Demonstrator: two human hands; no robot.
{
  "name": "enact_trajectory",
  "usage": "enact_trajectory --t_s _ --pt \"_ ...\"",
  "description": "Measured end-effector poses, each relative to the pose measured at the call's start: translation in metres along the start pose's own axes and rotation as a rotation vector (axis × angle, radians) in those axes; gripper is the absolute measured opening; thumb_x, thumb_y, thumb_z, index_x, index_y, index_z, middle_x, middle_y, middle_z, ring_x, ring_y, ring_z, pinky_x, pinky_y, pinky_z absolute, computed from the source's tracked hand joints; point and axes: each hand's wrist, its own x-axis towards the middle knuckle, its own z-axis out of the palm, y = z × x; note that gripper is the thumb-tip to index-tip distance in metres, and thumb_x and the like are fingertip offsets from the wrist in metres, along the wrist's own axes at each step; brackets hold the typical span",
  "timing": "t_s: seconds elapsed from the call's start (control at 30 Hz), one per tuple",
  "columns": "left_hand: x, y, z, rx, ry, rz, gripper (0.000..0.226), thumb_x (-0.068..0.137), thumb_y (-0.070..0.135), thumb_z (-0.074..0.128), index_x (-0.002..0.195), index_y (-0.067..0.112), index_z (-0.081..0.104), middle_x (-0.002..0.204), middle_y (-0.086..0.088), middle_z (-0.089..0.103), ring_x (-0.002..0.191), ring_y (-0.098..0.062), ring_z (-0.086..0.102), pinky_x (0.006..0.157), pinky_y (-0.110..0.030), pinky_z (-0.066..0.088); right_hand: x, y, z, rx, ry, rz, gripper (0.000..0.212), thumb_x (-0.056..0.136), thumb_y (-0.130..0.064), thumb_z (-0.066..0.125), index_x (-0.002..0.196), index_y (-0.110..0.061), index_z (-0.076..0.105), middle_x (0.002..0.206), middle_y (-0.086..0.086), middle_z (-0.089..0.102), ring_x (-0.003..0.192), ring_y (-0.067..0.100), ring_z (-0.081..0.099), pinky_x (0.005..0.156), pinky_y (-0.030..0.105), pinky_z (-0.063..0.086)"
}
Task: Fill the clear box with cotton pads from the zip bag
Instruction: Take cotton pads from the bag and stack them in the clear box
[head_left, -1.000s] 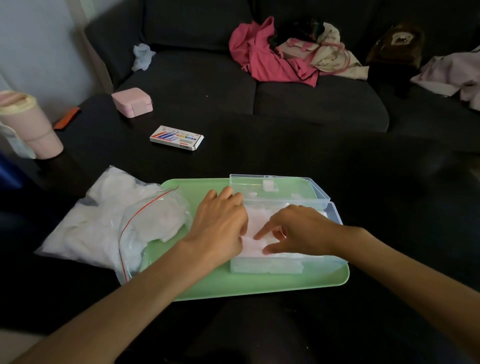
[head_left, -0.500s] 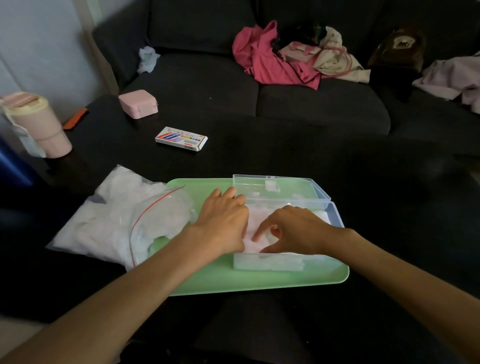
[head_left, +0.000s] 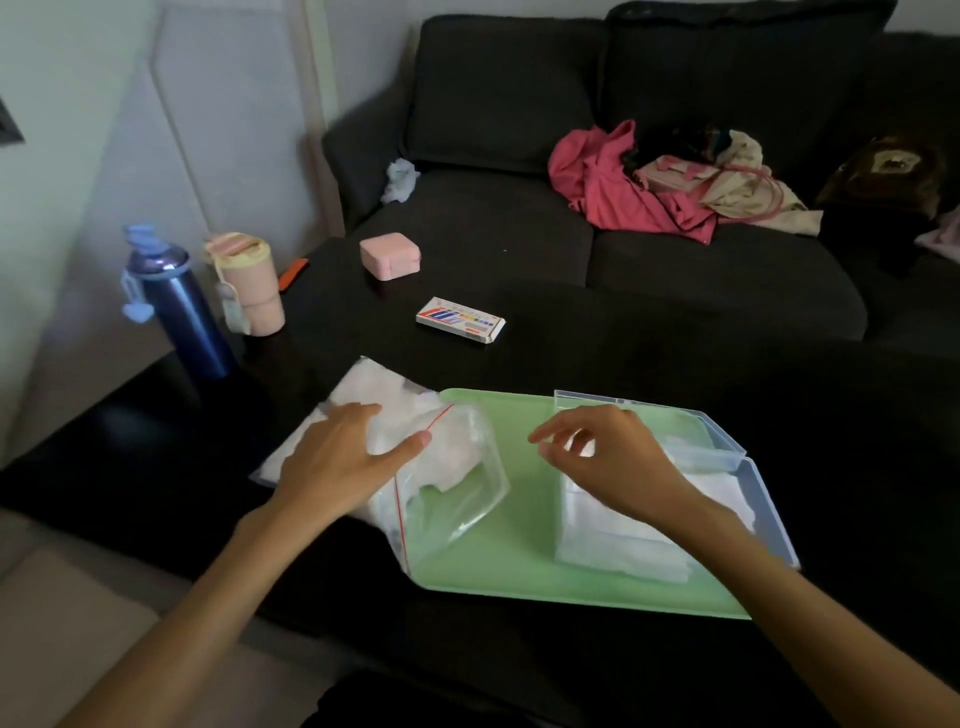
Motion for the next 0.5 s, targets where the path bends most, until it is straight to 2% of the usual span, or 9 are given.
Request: enact_trajectory --t_s 0.1,0.2,0.3,0.4,0.5 --pt "0.026 -0.010 0.003 -0.147 -0.089 -0.046 0.048 0.088 0.054 0.050 0.124 0.023 0.058 0.136 -0.001 0.051 0.125 -0.023 0.047 0.100 -0.035 0.035 0.017 -0.014 0.026 0.001 -0.031 0.072 0.022 0.084 -0.028 0.066 0.106 -0.026 0.063 0.103 -0.005 0.066 0.082 0.011 0.061 0.076 0.024 0.048" --pt "0.044 -0.020 0.003 -0.460 -0.157 -0.093 0.023 0.093 0.036 0.054 0.098 0.018 0.068 0.112 0.000 0.062 0.112 -0.020 0.053 0.090 -0.029 0.037 0.034 -0.021 0.048 -0.031 -0.052 0.152 0.036 0.086 -0.033 0.065 0.115 -0.019 0.048 0.114 0.000 0.060 0.092 0.018 0.060 0.077 0.027 0.044" --pt "0.056 -0.024 0.006 -0.611 -0.140 -0.158 0.024 0.092 0.027 0.056 0.071 0.022 0.065 0.088 0.003 0.061 0.094 -0.019 0.055 0.080 -0.029 0.035 0.042 -0.024 0.060 -0.047 -0.015 0.048 0.024 0.085 -0.020 0.065 0.104 -0.020 0.050 0.110 -0.001 0.063 0.084 0.017 0.063 0.076 0.032 0.051" --pt "0.064 -0.024 0.008 -0.715 -0.128 -0.232 0.023 0.089 0.026 0.060 0.067 0.021 0.064 0.079 -0.001 0.062 0.080 -0.019 0.057 0.072 -0.030 0.041 0.046 -0.017 0.062 -0.050 0.051 0.001 0.022 0.080 -0.001 0.061 0.086 -0.022 0.061 0.096 -0.007 0.068 0.077 0.011 0.064 0.072 0.030 0.052" --pt "0.066 -0.034 0.014 -0.785 -0.035 -0.308 0.022 0.090 0.021 0.058 0.070 0.014 0.065 0.082 -0.011 0.065 0.082 -0.025 0.060 0.074 -0.033 0.043 0.045 -0.006 0.064 -0.136 0.066 0.023 0.032 0.079 0.007 0.052 0.084 -0.020 0.067 0.087 -0.008 0.069 0.082 0.013 0.064 0.071 0.030 0.051"
